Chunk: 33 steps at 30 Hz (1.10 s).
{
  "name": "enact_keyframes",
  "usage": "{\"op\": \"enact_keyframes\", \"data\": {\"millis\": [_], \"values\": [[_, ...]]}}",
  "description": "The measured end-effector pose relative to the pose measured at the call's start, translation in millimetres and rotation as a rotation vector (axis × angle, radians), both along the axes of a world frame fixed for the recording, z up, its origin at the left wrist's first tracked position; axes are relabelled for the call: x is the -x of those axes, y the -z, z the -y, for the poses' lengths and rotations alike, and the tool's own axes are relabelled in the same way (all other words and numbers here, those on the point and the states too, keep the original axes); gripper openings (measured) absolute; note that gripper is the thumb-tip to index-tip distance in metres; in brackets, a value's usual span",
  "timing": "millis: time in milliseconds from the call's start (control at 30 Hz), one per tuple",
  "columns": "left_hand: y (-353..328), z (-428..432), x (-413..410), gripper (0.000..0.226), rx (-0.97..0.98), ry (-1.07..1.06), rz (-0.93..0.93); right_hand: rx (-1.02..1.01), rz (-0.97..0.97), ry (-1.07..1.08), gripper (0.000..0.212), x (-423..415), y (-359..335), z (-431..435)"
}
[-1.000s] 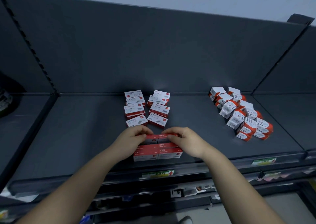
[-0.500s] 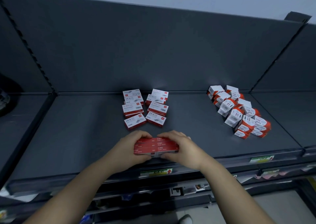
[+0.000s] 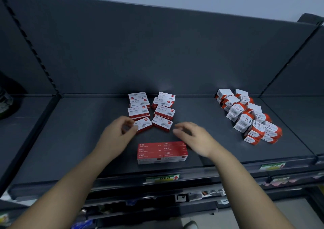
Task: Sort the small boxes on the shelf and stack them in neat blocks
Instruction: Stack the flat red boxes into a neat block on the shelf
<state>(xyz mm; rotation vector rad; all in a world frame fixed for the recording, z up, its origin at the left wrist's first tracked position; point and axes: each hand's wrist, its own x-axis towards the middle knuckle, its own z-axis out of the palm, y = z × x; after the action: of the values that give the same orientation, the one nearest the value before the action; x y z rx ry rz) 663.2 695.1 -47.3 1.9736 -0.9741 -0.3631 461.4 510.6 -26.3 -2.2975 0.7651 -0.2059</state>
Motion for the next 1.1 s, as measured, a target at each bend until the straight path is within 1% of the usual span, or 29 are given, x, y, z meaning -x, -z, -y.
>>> {"op": "enact_keyframes", "data": {"millis": [33, 100, 200, 267, 300, 367, 433, 500, 567, 633, 833, 900, 1000, 1100], "values": [[3.2, 2.3, -8.4, 0.019, -0.071, -0.049, 0.04, 0.04, -0.055, 0.038, 0.037, -6.6, -4.2, 4.7], [9.0, 7.1, -19.1, 0.035, -0.226, -0.082, 0.083, 0.1, -0.183, 0.086, 0.036, -21.9, -7.3, 12.0], [12.4, 14.7, -19.6, 0.053, -0.326, -0.05, 0.139, 0.151, -0.305, 0.098, 0.038, -45.6, -4.2, 14.0], [13.0, 18.8, -15.9, 0.056, -0.328, -0.047, 0.164, 0.19, -0.343, 0.102, 0.044, -58.6, -2.0, 11.3], [13.1, 20.0, -14.5, 0.056, -0.318, -0.054, 0.165, 0.212, -0.348, 0.109, 0.042, -63.1, -2.4, 9.5], [13.6, 20.7, -12.4, 0.054, -0.284, -0.071, 0.135, 0.245, -0.352, 0.115, 0.03, -66.3, -4.8, 6.6], [13.6, 18.3, -10.9, 0.049, -0.225, -0.075, 0.085, 0.259, -0.351, 0.105, 0.034, -62.3, -7.3, 5.8], [12.5, 14.6, -10.8, 0.041, -0.132, -0.062, 0.011, 0.237, -0.294, 0.063, 0.035, -55.3, -7.9, 7.6], [8.8, 11.9, -10.0, 0.035, -0.021, -0.04, -0.144, 0.137, -0.181, 0.037, 0.033, -48.4, -6.3, 10.1], [4.9, 11.2, -10.0, 0.034, 0.063, -0.023, -0.301, 0.0, -0.063, 0.06, 0.031, -43.6, -4.2, 12.3], [-8.4, 14.6, -6.7, 0.038, 0.252, 0.068, -0.609, -0.446, 0.289, 0.14, 0.017, -31.6, -8.1, 12.0], [-16.3, 16.9, -4.2, 0.04, 0.308, 0.105, -0.665, -0.512, 0.372, 0.128, 0.015, -25.6, -15.5, 11.1], [-26.0, 20.8, -1.2, 0.041, 0.341, 0.176, -0.693, -0.561, 0.474, 0.126, 0.013, -18.0, -26.4, 8.4], [-34.0, 25.0, 3.6, 0.042, 0.37, 0.189, -0.706, -0.617, 0.554, 0.151, 0.011, -12.7, -33.3, 5.2]]}}
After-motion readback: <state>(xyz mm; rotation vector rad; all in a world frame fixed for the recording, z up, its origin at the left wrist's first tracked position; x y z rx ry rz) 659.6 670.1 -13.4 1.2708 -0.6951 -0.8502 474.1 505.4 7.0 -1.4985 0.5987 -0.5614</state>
